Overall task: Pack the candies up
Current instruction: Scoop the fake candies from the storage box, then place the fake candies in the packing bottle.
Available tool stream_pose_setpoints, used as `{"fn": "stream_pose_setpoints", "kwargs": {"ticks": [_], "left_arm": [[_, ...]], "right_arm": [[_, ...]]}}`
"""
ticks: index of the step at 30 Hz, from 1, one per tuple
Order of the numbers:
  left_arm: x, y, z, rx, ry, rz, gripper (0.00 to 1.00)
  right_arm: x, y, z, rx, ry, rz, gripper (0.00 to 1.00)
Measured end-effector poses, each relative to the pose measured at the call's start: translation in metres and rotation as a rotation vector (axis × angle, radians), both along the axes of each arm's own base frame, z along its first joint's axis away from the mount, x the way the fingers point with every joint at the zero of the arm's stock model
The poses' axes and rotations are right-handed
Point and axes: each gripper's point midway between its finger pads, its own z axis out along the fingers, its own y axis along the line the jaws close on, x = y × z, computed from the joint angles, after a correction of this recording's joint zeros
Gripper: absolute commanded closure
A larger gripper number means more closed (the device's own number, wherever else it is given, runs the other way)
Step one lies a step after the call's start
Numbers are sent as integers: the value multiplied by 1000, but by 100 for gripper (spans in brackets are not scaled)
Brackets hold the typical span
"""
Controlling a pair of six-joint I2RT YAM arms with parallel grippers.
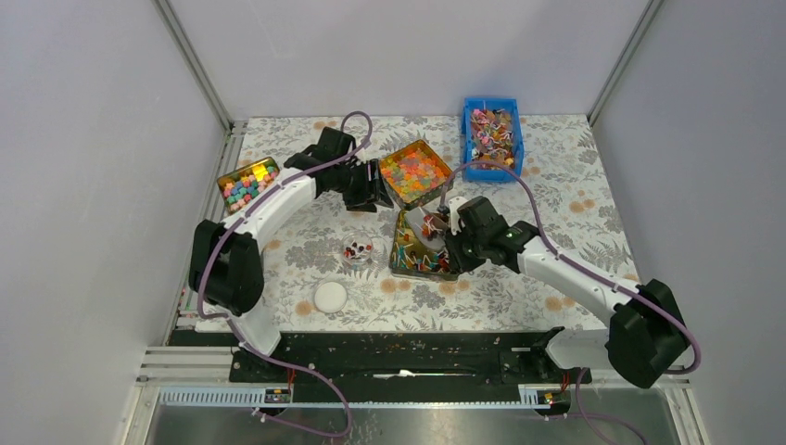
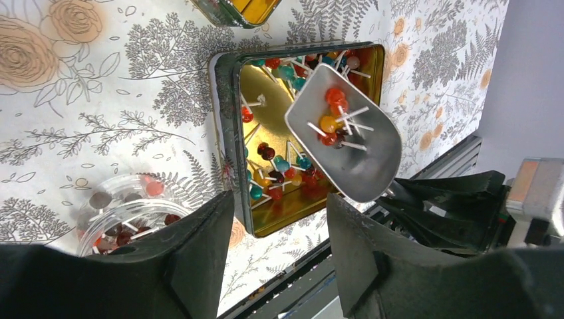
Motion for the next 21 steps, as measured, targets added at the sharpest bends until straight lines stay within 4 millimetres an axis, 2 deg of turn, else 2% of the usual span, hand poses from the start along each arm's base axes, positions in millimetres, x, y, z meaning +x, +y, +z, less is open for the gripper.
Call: {"fn": "stream_pose_setpoints", "kwargs": {"ticks": [5, 11, 21], "left_arm": [[-10, 13, 9, -7, -22, 19, 45], [-31, 28, 20, -13, -57, 27, 44], [-69, 55, 27, 2, -112, 44, 42]], "right_arm": [[-6, -5, 10, 6, -11, 1, 100], [-14, -11, 16, -27, 0, 11, 100], [-25, 5, 39, -24, -38, 86, 100]]}}
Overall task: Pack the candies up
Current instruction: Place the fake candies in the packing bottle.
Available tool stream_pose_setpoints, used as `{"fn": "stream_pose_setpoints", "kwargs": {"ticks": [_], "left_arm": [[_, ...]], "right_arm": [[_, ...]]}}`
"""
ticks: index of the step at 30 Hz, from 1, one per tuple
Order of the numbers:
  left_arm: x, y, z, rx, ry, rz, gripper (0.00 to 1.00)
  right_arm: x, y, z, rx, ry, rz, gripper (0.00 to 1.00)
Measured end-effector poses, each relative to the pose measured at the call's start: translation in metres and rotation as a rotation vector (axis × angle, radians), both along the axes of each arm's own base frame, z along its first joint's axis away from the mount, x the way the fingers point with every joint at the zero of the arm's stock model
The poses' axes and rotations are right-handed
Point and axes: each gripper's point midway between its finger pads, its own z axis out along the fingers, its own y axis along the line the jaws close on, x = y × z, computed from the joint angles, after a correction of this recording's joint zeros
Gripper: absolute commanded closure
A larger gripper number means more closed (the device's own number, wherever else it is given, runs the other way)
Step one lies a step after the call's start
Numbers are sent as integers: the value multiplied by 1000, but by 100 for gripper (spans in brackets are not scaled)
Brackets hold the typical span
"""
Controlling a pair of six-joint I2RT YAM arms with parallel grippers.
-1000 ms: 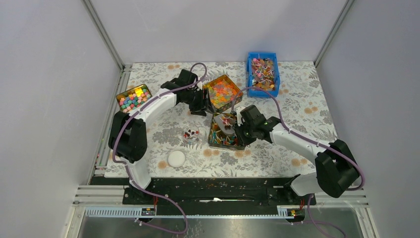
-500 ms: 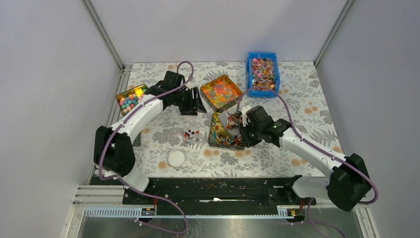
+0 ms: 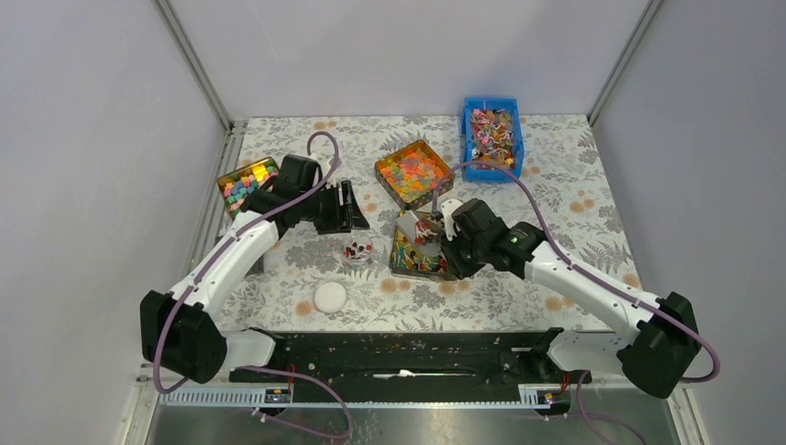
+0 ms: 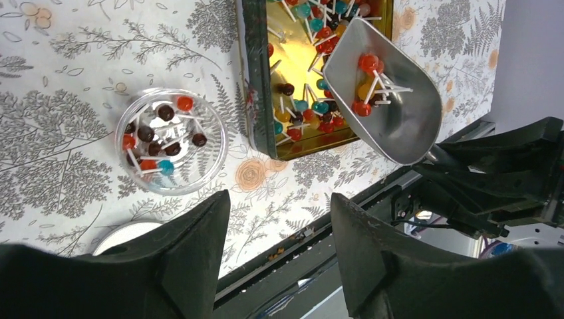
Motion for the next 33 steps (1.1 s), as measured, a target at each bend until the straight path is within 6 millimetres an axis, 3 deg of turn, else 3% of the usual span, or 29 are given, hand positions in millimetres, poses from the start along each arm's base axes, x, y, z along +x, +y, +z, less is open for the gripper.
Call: {"fn": "stream_pose_setpoints", "kwargs": {"ticks": [13, 21, 33], "left_arm": [[-32, 34, 1, 71, -34, 63, 41], [-42, 47, -3, 102, -35, 96, 40], [-53, 58, -7, 133, -33, 125, 39]], "right_arm": [[-8, 39, 30, 31, -9, 93, 100], [-17, 51, 25, 5, 51, 138, 100], [-18, 62, 37, -18, 77, 184, 100]]}}
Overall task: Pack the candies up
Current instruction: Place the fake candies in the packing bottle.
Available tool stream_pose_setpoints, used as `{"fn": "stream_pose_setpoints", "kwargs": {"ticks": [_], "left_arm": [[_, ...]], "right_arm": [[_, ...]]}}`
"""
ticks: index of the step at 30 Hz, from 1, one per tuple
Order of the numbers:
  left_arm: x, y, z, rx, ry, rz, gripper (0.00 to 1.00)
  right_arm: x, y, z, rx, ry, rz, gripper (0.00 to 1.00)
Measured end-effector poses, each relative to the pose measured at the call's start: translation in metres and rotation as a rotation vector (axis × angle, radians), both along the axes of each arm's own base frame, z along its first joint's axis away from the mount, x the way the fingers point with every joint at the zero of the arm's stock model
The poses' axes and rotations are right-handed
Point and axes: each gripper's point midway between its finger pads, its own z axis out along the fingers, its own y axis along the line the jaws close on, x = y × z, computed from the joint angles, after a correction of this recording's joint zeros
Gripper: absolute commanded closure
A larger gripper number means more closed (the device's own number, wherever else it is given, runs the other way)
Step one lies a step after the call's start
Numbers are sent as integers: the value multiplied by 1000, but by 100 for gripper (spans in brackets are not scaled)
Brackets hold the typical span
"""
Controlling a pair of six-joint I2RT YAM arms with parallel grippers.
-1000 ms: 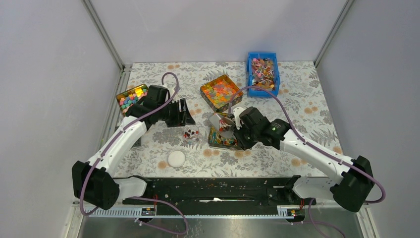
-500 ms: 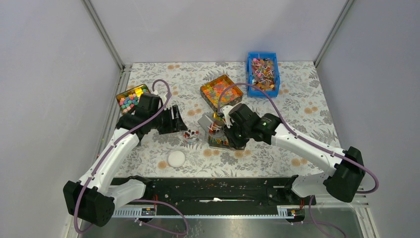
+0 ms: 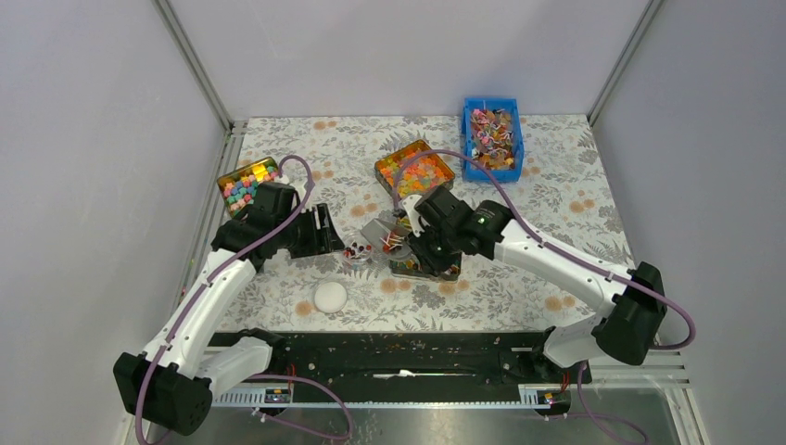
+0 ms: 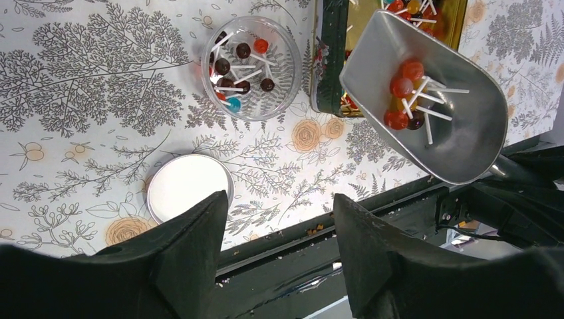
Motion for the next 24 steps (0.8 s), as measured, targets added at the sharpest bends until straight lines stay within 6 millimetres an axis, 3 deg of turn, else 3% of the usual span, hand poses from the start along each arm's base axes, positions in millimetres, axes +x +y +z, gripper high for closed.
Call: {"fn": "stream_pose_setpoints", "kwargs": {"ticks": [12, 24], "left_arm": [[-6, 7, -6, 34, 28, 5, 39], [-9, 9, -9, 49, 39, 0, 39]], "right_arm": [[-4, 8, -1, -116, 5, 97, 100], [11, 13, -4, -242, -17, 135, 100]]}}
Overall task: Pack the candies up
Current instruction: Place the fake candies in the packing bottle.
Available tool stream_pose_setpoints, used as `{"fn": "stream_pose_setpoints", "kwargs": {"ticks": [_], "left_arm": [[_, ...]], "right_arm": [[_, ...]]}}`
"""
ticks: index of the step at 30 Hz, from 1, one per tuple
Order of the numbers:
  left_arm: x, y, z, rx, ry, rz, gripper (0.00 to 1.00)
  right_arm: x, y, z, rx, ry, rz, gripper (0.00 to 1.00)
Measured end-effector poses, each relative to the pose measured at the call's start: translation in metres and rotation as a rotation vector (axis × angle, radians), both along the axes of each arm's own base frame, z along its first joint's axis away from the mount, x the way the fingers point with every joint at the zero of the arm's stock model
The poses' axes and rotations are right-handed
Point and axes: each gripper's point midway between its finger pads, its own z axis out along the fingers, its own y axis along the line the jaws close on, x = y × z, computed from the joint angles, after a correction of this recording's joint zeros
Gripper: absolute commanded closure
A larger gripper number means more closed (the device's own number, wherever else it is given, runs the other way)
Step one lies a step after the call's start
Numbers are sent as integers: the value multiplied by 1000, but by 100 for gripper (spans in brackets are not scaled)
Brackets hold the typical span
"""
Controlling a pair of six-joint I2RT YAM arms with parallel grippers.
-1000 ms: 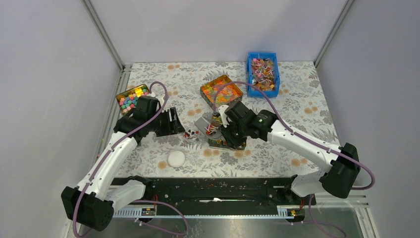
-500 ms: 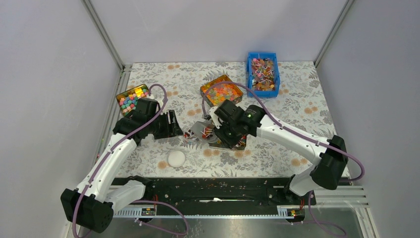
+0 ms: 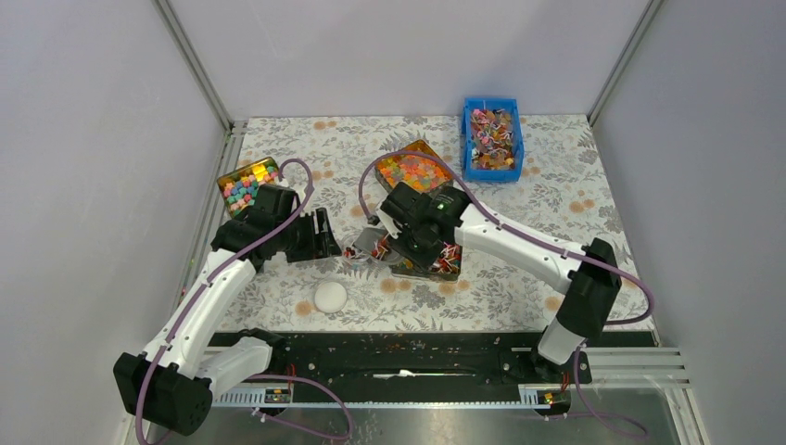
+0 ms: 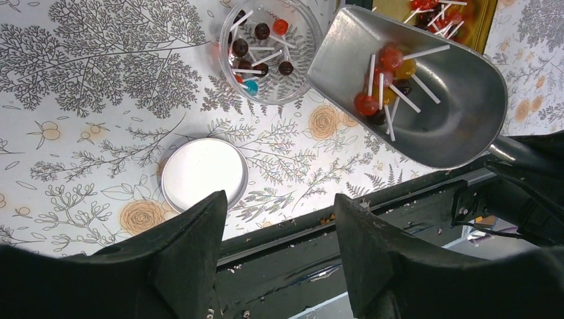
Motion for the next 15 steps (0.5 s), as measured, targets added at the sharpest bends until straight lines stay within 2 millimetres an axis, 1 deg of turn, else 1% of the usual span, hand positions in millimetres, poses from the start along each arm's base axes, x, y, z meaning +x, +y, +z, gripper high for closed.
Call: {"fn": "stream_pose_setpoints", "kwargs": {"ticks": [7, 11, 15], "left_arm": [[-3, 2, -3, 12, 9, -8, 39], [-3, 2, -3, 15, 7, -13, 39], [-3, 2, -3, 16, 7, -16, 38]], "right_arm": [[8, 2, -6, -63, 2, 5, 100], [8, -1, -10, -102, 12, 10, 100], [11, 0, -11, -135, 21, 24, 100]]}}
